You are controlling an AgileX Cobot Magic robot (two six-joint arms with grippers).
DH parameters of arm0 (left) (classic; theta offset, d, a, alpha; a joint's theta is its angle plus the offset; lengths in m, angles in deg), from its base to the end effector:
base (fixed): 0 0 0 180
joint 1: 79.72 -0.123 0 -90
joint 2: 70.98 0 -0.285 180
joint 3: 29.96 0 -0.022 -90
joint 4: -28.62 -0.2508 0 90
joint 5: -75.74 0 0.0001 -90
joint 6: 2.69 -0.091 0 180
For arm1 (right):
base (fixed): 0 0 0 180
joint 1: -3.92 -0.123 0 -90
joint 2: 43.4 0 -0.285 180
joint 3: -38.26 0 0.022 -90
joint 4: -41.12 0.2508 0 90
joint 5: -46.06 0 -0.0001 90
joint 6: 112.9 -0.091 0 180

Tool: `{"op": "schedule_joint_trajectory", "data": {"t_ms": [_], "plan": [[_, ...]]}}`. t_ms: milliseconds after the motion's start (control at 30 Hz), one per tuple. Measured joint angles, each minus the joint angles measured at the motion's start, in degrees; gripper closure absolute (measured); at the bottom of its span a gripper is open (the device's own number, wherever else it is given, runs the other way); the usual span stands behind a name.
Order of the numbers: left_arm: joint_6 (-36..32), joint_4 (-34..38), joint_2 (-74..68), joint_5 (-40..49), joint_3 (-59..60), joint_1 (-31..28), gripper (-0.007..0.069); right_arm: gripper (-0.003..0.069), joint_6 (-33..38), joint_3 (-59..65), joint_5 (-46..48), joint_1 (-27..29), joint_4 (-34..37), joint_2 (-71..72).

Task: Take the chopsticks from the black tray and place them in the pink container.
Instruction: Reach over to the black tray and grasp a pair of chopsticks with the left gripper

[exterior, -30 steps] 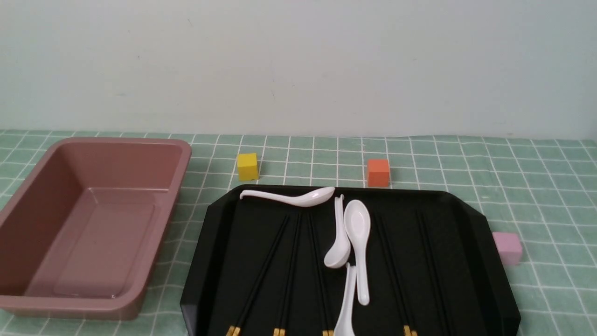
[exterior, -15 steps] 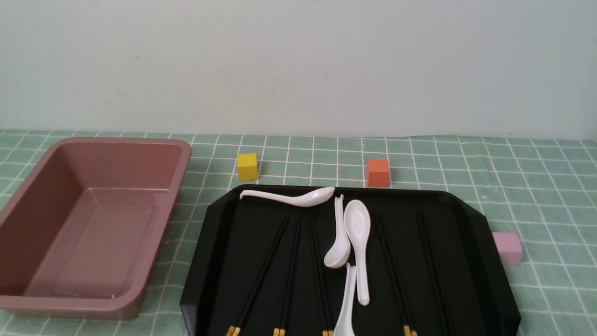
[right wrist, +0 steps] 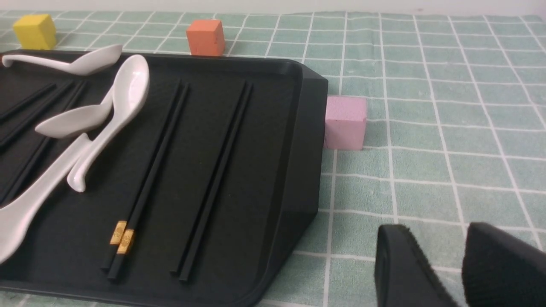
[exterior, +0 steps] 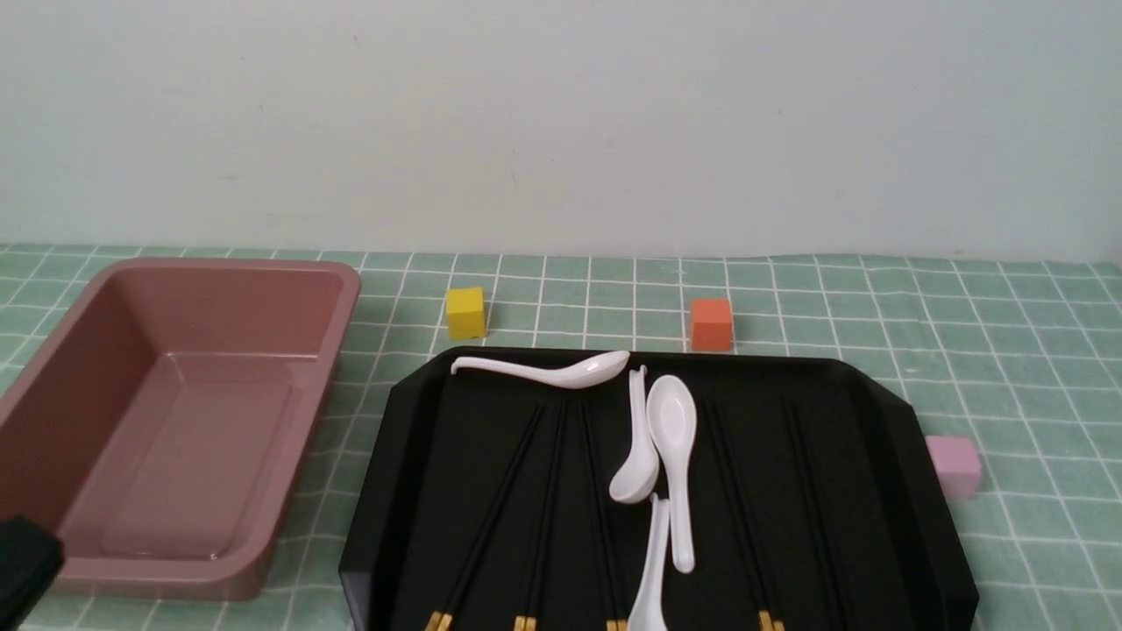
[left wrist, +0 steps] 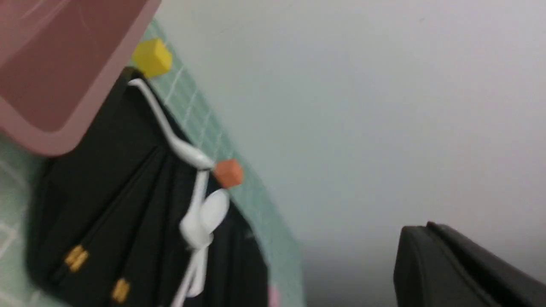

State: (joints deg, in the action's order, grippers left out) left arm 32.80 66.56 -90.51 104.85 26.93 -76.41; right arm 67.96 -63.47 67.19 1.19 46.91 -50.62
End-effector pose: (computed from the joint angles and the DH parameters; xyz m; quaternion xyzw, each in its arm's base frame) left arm 0.0538 -0.0304 0.2832 -0.3340 0.6873 -0.4709 0.4408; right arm 0.0525 0.0058 0.1745 0.0018 0.8013 0.0525 0.5959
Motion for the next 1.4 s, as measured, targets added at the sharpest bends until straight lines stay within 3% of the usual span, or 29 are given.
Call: {"op": "schedule_joint_trajectory", "data": {"t_ms": [133, 200, 267, 467, 600, 667, 833, 933, 1133, 1233, 1400], "plan": [[-3.22, -10.85, -18.35, 16.94, -10.88, 0.0, 0.0637, 0.0419, 0.0, 0.0, 0.0, 0.0, 0.0, 0.0], [-5.28, -14.16, -24.71, 20.86, -13.74, 0.0, 0.0637, 0.0419, 0.0, 0.0, 0.0, 0.0, 0.0, 0.0], [-13.0, -18.47, -37.12, 27.64, -21.89, 0.0, 0.0637, 0.0419, 0.0, 0.0, 0.0, 0.0, 0.0, 0.0], [-26.19, -12.65, -63.36, 38.72, -35.94, 2.81, 0.0637, 0.0419, 0.0, 0.0, 0.0, 0.0, 0.0, 0.0], [-27.31, -15.96, -76.77, 39.3, -42.04, 12.64, 0.0637, 0.0419, 0.0, 0.0, 0.0, 0.0, 0.0, 0.0], [-24.66, -21.32, -83.18, 39.35, -45.28, 19.3, 0.0637, 0.0419, 0.0, 0.0, 0.0, 0.0, 0.0, 0.0], [-16.01, -32.14, -90.89, 37.3, -50.97, 28.4, 0.0637, 0.0419, 0.0, 0.0, 0.0, 0.0, 0.0, 0.0], [-12.64, -34.83, -91.45, 35.22, -51.58, 29.72, 0.0637, 0.0419, 0.0, 0.0, 0.0, 0.0, 0.0, 0.0], [-12.19, -36.34, -91.9, 29.58, -51.62, 29.72, 0.062, 0.0419, 0.0, 0.0, 0.0, 0.0, 0.0, 0.0], [-12.19, -36.29, -92.63, 27.67, -51.62, 29.72, 0.0575, 0.0419, 0.0, 0.0, 0.0, 0.0, 0.0, 0.0], [-12.14, -36.29, -94.95, 23.78, -50.94, 29.72, 0.0403, 0.0419, 0.0, 0.0, 0.0, 0.0, 0.0, 0.0]]}}
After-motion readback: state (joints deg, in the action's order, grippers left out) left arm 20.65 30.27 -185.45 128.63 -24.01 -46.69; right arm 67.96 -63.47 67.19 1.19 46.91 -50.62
